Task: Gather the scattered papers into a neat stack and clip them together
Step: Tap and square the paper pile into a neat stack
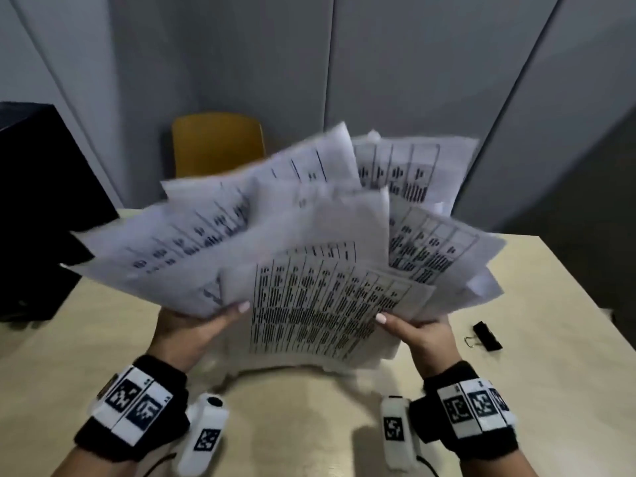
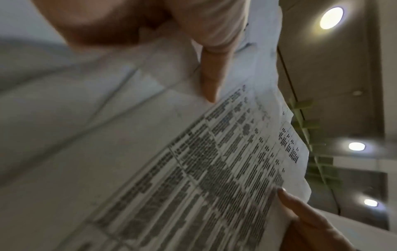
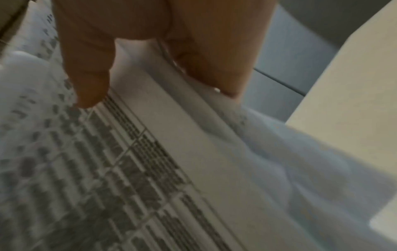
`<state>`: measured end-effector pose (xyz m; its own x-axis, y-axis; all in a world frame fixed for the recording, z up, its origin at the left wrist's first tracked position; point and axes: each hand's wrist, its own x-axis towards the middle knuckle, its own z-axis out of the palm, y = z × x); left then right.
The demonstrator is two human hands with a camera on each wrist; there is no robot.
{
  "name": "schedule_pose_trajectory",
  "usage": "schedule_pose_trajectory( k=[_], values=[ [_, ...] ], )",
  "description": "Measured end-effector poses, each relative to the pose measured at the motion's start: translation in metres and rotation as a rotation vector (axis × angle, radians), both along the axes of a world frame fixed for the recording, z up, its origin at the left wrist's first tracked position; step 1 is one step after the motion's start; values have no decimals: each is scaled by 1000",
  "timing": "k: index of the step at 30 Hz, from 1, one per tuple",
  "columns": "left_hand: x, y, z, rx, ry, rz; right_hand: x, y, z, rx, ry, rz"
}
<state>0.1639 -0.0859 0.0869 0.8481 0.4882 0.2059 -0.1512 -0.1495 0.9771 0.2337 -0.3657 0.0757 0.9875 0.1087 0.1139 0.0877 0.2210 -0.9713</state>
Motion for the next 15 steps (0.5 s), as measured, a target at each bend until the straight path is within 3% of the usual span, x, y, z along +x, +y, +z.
schedule_pose_trajectory(
  k=[4, 11, 15],
  values=[
    [-8, -10, -7, 153, 210, -179, -3, 2, -15, -20, 90, -25],
    [1, -12, -2, 17, 47, 29, -4, 7, -2, -14, 39, -117],
    [-6, -17, 5, -8, 129, -22, -6, 6, -5, -76, 20, -98]
  ],
)
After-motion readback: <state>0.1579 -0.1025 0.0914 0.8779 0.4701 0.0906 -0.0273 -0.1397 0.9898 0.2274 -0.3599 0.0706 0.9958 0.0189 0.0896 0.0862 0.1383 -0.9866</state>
